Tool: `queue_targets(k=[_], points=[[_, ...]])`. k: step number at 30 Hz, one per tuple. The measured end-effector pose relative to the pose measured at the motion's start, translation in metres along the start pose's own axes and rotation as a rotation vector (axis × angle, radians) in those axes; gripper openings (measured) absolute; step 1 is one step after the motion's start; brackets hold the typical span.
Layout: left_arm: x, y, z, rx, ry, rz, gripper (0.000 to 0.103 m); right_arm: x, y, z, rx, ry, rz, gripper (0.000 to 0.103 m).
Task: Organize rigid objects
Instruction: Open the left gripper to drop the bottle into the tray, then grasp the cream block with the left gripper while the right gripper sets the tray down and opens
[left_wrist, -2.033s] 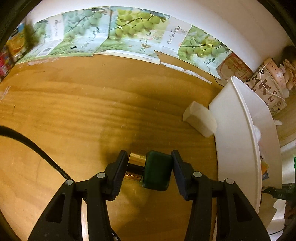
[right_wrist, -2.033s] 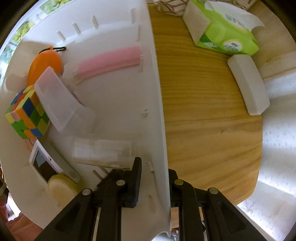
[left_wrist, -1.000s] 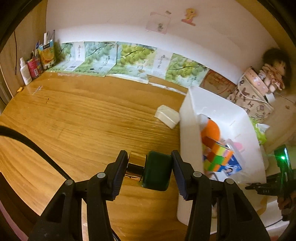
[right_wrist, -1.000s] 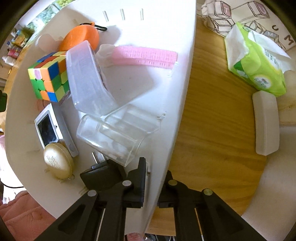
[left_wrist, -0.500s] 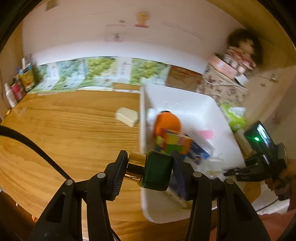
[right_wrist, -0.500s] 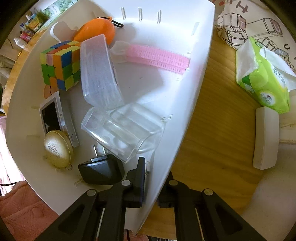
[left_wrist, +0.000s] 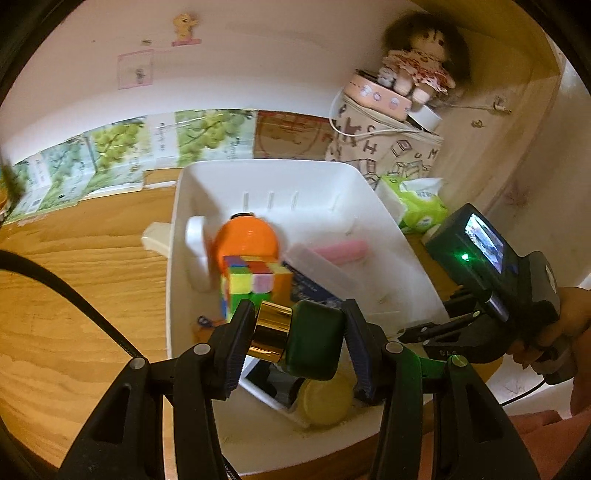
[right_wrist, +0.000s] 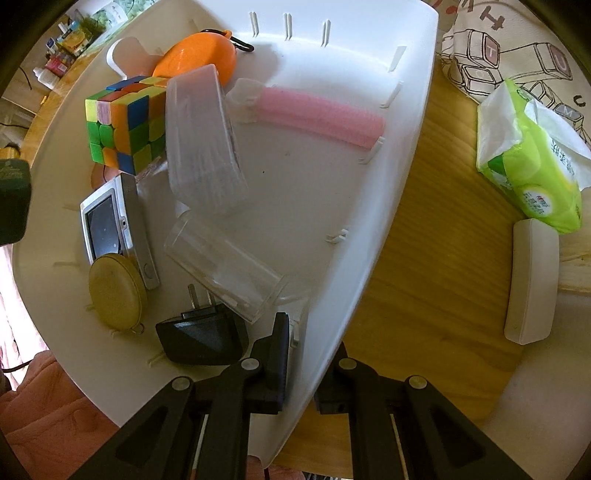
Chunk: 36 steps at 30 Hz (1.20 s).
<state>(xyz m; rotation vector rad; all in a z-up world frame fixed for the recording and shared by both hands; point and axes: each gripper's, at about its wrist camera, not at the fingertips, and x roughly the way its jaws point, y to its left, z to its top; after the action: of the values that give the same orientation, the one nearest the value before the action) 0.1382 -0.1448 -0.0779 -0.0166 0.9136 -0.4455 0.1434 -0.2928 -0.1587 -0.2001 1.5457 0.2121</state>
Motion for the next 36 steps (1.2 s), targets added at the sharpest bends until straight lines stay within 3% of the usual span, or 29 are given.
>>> queue_targets(k=[4, 6, 8, 15, 26, 36], points=[[0.002, -0.005, 0.004, 0.026, -0.001, -0.008, 0.056, 0.0, 0.0, 0.002, 0.004, 0.006, -0.001, 0.011], [0.0, -0.004, 0.008, 0.029, -0.008, -0.02, 0.066, 0.0, -0.001, 0.004, 0.009, 0.01, -0.001, 0.011], [-0.002, -0.002, 0.011, 0.033, -0.012, -0.02, 0.07, 0.0, -0.001, 0.006, 0.016, 0.015, -0.003, 0.011], [-0.005, 0.016, 0.017, 0.035, 0.012, -0.038, 0.076, 0.0, -0.004, 0.012, 0.062, 0.031, -0.012, 0.009], [-0.017, 0.067, 0.028, 0.146, 0.036, -0.019, 0.077, -0.001, -0.018, 0.014, 0.211, 0.042, -0.032, 0.009], [-0.001, 0.112, 0.049, 0.29, 0.105, -0.024, 0.077, -0.004, -0.031, 0.014, 0.358, 0.041, -0.065, 0.009]])
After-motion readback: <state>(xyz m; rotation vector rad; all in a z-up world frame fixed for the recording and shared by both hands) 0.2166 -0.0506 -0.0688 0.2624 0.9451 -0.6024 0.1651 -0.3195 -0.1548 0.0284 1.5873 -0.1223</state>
